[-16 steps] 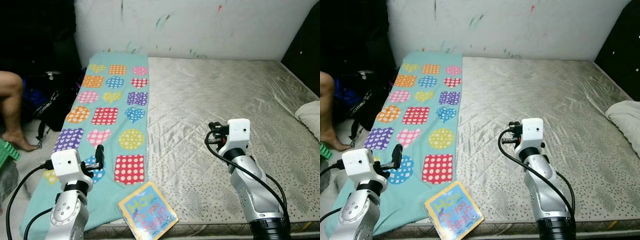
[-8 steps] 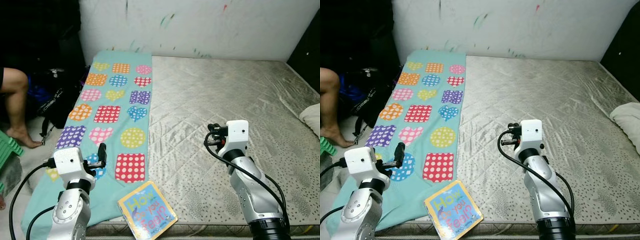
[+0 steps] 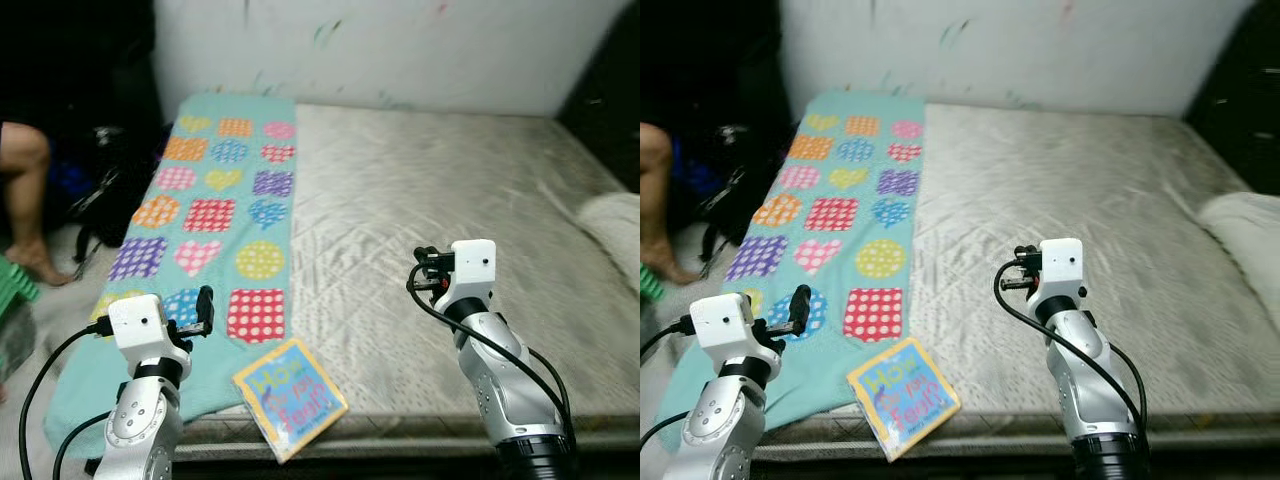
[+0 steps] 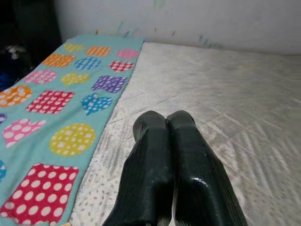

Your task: Clean up the room

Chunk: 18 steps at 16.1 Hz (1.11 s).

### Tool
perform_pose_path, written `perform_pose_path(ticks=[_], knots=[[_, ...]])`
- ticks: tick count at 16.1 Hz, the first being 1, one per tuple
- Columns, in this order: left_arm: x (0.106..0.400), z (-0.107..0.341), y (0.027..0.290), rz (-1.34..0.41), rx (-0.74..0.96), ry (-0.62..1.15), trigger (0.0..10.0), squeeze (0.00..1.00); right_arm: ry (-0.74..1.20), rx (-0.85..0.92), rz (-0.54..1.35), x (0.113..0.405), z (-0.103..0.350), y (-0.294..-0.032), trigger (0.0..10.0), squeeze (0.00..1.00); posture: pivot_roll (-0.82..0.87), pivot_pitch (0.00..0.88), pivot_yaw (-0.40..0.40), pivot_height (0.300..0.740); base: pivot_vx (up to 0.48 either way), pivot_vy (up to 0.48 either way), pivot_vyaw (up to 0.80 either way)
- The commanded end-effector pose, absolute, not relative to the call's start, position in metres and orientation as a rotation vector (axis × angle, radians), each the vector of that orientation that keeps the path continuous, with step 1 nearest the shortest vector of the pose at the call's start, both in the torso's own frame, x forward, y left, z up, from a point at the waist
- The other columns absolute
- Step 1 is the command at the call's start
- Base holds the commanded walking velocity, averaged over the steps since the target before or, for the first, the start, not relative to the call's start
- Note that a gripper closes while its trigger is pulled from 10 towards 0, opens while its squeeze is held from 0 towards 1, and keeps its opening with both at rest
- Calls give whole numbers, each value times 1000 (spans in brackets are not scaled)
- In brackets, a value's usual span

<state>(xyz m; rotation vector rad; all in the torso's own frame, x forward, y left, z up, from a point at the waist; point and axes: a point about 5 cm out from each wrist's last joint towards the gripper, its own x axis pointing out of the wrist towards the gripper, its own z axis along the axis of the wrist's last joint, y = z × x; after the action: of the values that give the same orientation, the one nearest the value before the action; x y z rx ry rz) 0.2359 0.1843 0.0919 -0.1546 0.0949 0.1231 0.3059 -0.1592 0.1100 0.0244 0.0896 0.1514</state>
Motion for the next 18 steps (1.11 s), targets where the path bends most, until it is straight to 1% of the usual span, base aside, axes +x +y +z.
perform_pose_path(ticks=[1,5,9,11,14,18], knots=[[236,90,182,116,-162,99,10000,0,86,23,134,308,111,-165,10000,0,-59,0,-49,740,0,0,0],[236,93,179,70,-196,83,10000,0,86,18,132,310,112,-167,10000,0,-62,0,-50,740,0,0,0],[237,92,179,70,-194,86,10000,0,87,17,133,311,111,-167,10000,0,-54,0,-54,740,0,0,0],[238,82,186,100,-162,128,10000,0,127,19,144,315,103,-162,10000,0,-48,0,-57,740,0,0,0],[237,68,194,110,-138,208,10000,0,197,-36,165,315,89,-160,10000,0,-43,0,-60,740,0,0,0],[238,52,211,121,-120,275,10000,0,301,-107,145,313,61,-163,10000,0,-36,0,-60,740,0,0,0]])
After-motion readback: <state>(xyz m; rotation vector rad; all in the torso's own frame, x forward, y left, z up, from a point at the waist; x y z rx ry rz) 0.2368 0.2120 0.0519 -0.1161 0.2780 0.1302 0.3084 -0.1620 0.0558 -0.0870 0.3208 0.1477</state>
